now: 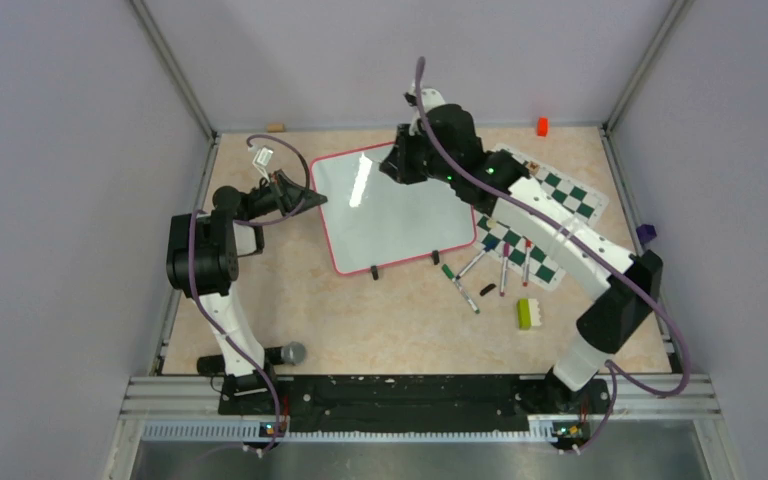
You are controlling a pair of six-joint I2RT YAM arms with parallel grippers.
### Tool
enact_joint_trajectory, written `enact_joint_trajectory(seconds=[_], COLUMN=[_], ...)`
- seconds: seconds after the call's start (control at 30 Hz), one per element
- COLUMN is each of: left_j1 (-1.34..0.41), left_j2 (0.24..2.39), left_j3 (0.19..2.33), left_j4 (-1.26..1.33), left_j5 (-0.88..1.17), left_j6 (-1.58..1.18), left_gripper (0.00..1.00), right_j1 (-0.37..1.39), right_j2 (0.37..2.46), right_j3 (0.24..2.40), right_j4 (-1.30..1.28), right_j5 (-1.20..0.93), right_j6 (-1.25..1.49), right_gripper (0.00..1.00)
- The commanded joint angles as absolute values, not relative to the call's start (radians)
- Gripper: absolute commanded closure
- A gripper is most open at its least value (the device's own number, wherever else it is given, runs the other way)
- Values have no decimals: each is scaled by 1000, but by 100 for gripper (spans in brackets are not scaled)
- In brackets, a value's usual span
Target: Write a sentence on the whiteboard
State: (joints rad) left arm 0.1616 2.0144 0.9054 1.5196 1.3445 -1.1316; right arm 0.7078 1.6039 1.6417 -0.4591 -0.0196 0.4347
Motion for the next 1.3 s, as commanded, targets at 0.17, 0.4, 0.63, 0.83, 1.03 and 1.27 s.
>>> enact_joint_trajectory(seconds=[0.17, 0.4, 0.63, 0.83, 1.03, 1.27], left_j1=[146, 146, 147, 146, 133, 133], left_j2=[2004, 1998, 1997, 1999, 2004, 2009], left_j3=[917, 909, 908, 907, 910, 917], left_j4=[1620, 1620, 1620, 1620, 1620, 1620], left_j5=[1367, 1367, 1367, 1358, 1359, 1361], left_j6=[-1128, -1120, -1120, -1121, -1125, -1129], left_gripper=[100, 100, 100, 100, 100, 100], right_j1=[893, 930, 931, 930, 930, 930], right_j2=[1881, 1997, 2019, 2048, 2062, 2064], right_j3=[2018, 2129, 2106, 2122, 2129, 2133], right_j4=[-495, -509, -439, -435, -432, -424], right_j5=[144, 265, 274, 225, 238, 239], right_j6=[275, 313, 346, 296, 287, 277], right_gripper=[100, 100, 100, 100, 100, 100])
